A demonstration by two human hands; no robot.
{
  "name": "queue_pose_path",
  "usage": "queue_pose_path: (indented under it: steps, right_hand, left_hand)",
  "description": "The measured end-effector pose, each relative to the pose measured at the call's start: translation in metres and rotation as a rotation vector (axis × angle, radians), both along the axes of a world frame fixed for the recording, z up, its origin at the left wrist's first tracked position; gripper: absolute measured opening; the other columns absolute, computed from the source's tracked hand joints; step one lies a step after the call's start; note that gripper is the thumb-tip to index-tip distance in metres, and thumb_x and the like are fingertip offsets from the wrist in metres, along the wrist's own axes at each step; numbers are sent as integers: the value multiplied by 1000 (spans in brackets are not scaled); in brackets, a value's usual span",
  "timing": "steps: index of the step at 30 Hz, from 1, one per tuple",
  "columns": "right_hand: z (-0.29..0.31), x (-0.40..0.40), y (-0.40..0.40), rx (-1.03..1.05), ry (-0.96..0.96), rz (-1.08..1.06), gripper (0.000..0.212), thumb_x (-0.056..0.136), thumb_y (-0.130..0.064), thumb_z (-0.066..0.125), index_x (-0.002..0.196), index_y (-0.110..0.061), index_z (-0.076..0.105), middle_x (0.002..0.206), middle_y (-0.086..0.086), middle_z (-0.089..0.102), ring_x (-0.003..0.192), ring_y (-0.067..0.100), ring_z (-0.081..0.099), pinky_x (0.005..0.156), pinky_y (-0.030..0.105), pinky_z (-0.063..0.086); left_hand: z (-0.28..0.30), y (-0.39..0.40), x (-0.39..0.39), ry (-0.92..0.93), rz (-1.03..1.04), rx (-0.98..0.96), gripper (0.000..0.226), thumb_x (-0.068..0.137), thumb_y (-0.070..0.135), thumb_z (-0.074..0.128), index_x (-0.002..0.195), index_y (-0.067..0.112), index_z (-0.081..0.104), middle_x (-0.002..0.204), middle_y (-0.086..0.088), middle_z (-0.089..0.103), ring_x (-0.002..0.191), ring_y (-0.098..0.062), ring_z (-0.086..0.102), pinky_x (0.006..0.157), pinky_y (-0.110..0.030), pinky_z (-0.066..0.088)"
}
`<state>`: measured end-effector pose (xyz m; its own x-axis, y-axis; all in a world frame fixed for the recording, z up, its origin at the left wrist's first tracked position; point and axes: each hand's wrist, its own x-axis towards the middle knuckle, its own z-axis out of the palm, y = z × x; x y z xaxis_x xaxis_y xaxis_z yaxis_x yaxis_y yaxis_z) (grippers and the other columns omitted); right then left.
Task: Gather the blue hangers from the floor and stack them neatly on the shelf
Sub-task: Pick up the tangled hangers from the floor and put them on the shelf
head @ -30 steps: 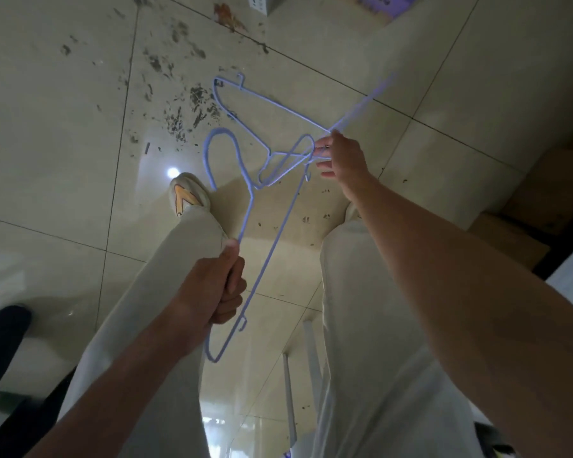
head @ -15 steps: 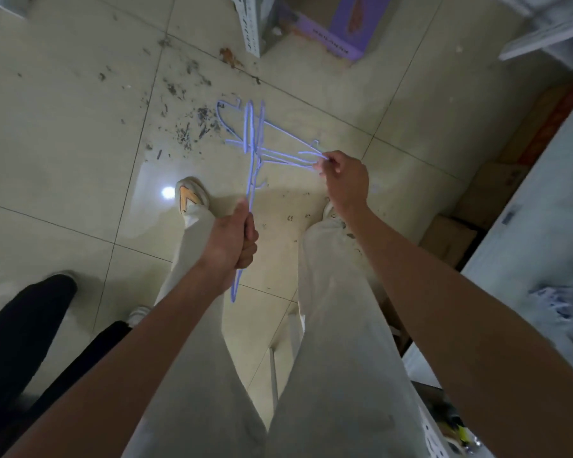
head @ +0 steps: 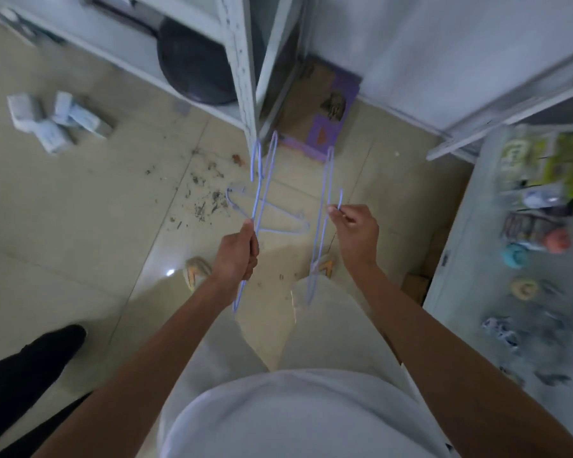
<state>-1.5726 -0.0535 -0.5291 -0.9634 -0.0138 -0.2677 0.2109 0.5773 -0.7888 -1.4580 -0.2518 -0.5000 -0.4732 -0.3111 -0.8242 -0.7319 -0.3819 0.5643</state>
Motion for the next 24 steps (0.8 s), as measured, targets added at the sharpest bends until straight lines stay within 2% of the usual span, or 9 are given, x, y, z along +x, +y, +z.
queue_pose_path:
  steps: [1,5,7,9,11,14,16,19,24]
  right_hand:
    - [21,0,3,-22,26,-27,21,93,-19,78,86,1,77,90,15,68,73,3,62,76,19,47]
    - [99,13,22,-112,97,-147,17,94,-26,76,89,-10,81,87,2,73,78,19,69,81,49,57]
    - [135,28,34,-179,164,-225,15,95,-31,75,95,-18,82,90,0,77,84,18,70,84,53,56]
    - [169,47,45,-213,220,-318,17,96,-38,72,97,-25,83,91,-1,78,87,17,72,80,49,59]
    - [199,69,57,-263,270,-453,16,96,-40,71,94,-31,83,87,0,78,81,11,72,68,31,60]
    - [233,99,85,-260,358,-644,21,95,-32,71,87,-17,83,74,-2,77,67,0,68,61,13,51]
    - [253,114,111,-250,387,-776,19,92,-27,72,83,-15,83,69,-3,77,65,5,73,62,16,53]
    - [283,140,158,-299,447,-960,19,92,-26,72,79,-17,81,71,6,78,70,27,78,67,34,63]
    - [321,192,248,-428,546,-1190,24,100,-14,68,86,3,77,76,23,76,62,24,77,59,27,61]
  left_hand:
    - [14,3,-3,29,-14,-6,59,107,47,42,55,19,43,45,2,28,41,-12,20,45,-20,18]
    - [63,15,-16,140,-112,19,57,110,40,39,58,17,43,44,1,28,37,-8,20,44,-14,18]
    - [88,24,-23,199,-177,58,56,111,40,37,61,16,43,46,2,26,34,-8,19,43,-14,16]
    - [114,34,-30,251,-278,87,57,111,42,36,61,16,43,45,3,25,33,-9,19,42,-14,16]
    - [141,49,-35,292,-423,129,58,111,45,36,61,16,44,44,5,24,34,-8,18,42,-14,16]
    - [176,72,-38,366,-637,178,55,110,42,38,61,18,46,45,7,23,33,-8,17,42,-13,16]
    - [196,88,-41,419,-751,189,53,110,32,41,58,21,47,45,7,24,33,-8,17,43,-14,14]
    - [218,125,-43,468,-876,236,52,110,27,41,58,20,44,47,6,23,33,-6,17,42,-12,13]
    - [237,202,-35,483,-1005,300,52,110,29,40,59,19,41,48,6,21,33,-6,16,44,-11,12]
